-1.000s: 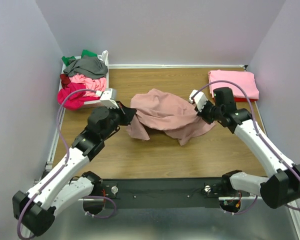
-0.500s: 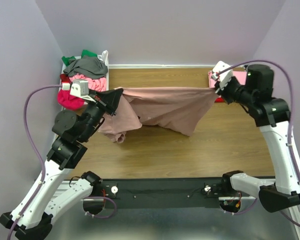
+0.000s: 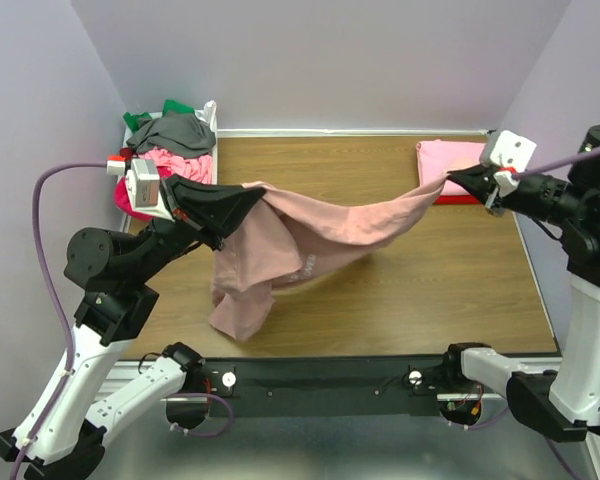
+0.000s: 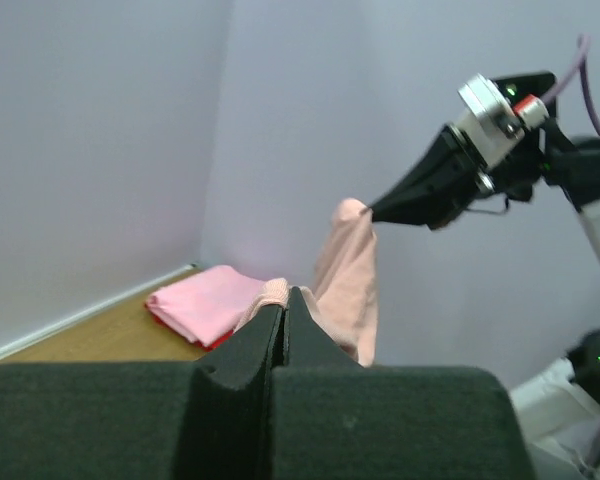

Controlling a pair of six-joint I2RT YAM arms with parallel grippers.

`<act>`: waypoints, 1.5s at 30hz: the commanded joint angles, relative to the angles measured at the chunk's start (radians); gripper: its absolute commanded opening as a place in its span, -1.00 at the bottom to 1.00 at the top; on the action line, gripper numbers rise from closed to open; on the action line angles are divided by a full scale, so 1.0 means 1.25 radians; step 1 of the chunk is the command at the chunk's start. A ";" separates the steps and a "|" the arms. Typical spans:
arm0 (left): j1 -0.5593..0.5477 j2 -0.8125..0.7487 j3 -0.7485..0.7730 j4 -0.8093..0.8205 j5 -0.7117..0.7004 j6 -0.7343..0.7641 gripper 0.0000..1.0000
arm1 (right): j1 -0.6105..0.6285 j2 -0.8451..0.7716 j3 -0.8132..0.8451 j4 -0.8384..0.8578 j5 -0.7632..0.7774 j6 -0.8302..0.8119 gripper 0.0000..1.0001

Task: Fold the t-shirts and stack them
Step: Flatten the tshirt out

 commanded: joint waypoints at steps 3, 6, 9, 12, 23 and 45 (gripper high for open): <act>0.001 -0.061 -0.044 0.126 0.187 -0.074 -1.00 | -0.095 -0.026 0.122 -0.096 -0.177 -0.015 -0.99; -0.001 -0.067 -0.037 0.131 0.182 -0.075 -1.00 | -0.117 -0.012 0.161 -0.093 -0.186 0.003 -0.99; -0.001 -0.066 -0.056 0.125 0.148 -0.056 -1.00 | -0.124 0.002 0.171 -0.054 -0.145 0.043 -0.99; -0.001 -0.069 -0.144 0.135 0.019 -0.012 -1.00 | -0.124 0.006 0.115 0.011 -0.070 0.080 -0.99; 0.156 0.283 -0.269 0.358 -0.122 -0.060 -1.00 | -0.121 0.117 -0.378 0.548 0.049 0.254 -0.99; 0.339 0.460 -0.073 0.023 0.026 0.121 0.85 | 0.028 0.198 -0.634 0.605 0.121 0.307 0.99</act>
